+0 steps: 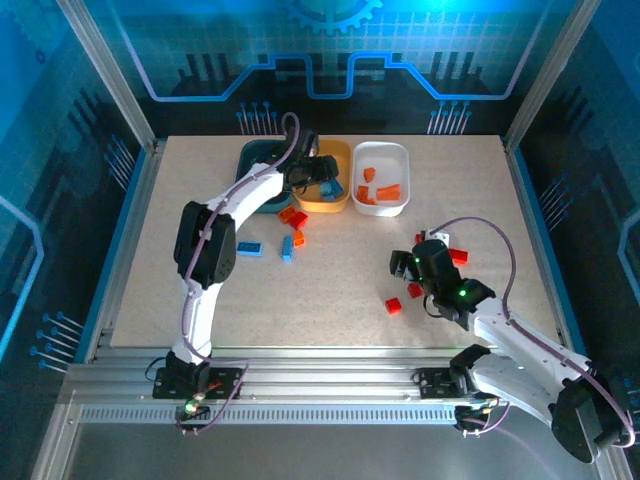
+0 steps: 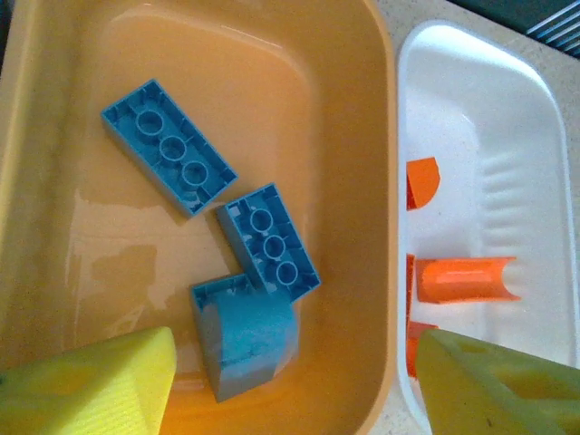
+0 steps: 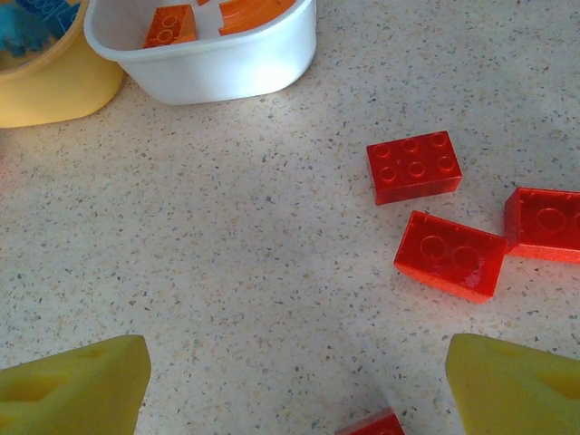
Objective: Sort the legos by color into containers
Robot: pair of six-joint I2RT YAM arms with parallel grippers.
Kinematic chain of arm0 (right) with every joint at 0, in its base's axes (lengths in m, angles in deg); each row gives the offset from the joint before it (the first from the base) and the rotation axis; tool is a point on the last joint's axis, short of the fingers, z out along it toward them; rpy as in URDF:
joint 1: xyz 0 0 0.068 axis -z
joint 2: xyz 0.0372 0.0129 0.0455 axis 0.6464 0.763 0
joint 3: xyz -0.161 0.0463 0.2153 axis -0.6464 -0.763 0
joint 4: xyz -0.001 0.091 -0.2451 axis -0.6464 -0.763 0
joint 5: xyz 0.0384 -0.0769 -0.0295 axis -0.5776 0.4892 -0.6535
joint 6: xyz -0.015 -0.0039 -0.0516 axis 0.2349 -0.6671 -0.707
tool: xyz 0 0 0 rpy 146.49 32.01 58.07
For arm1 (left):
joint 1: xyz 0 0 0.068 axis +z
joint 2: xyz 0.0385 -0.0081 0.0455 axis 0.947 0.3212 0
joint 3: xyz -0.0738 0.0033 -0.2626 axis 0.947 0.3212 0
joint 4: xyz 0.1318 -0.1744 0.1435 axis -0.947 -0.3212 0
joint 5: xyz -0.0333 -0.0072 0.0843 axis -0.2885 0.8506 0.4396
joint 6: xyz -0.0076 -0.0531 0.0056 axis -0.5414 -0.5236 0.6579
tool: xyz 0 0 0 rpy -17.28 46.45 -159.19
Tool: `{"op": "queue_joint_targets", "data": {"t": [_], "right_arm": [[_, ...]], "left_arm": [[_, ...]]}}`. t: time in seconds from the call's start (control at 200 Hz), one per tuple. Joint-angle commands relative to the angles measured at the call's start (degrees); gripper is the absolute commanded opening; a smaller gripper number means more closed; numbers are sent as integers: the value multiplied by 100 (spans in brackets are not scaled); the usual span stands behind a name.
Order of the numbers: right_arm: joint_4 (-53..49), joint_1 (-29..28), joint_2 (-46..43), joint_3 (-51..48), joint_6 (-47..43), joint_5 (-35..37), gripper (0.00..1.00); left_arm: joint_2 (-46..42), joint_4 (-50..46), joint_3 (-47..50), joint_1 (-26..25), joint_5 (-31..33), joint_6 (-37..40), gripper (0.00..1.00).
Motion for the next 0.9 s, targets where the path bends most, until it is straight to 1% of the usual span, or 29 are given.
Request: {"op": "queue_joint_targets", "data": {"t": [0.0,0.075,0.16,0.19,0.225,0.295,0.355,0.42,0.495,0.54,0.625,0.735,0.815,0.895], "right_arm": [[38,-78,-15,82,-55,141,86],[42,-75,-6,92,-85,141,86],[74,-95,7,72,-133,150,86],[105,-103,41,73,-172,112,86],[167,-136,111,81,-248,7,86],[330,-283,398,150,-351,-211,86],[394,-562,743,329,-347,-321,86],[510,-1038,1211,577,-338,-207,86],[581,-1573,1828,1011,-308,-25,87],[612,-1730,2170,1254,-285,-35,87],[666,-1874,2957,1849,-326,-117,87],[208,-1925,4173,3019,-455,-157,86],[-109,-2019,5011,3765,-594,-78,85],[-301,-2105,5615,4297,-663,24,85]], "left_arm": [[-209,-92,-228,9,-234,135,81],[-575,72,40,1,-386,84,82],[-1262,469,752,-15,-518,-19,85],[-1550,610,1100,-20,-522,-73,87],[-1910,793,1614,-26,-513,-140,92],[-2652,1144,2696,-22,-424,-297,98],[-3257,1361,3624,-9,-307,-413,99],[-3914,1511,4585,22,-161,-520,99],[-4622,1456,5557,69,115,-670,99],[-5027,1377,6092,107,297,-778,99],[-5739,1119,6927,203,566,-1017,99],[-6506,773,7718,346,704,-1220,99],[-7052,559,8066,393,737,-1312,99],[-7532,312,8230,430,786,-1345,99]]}}
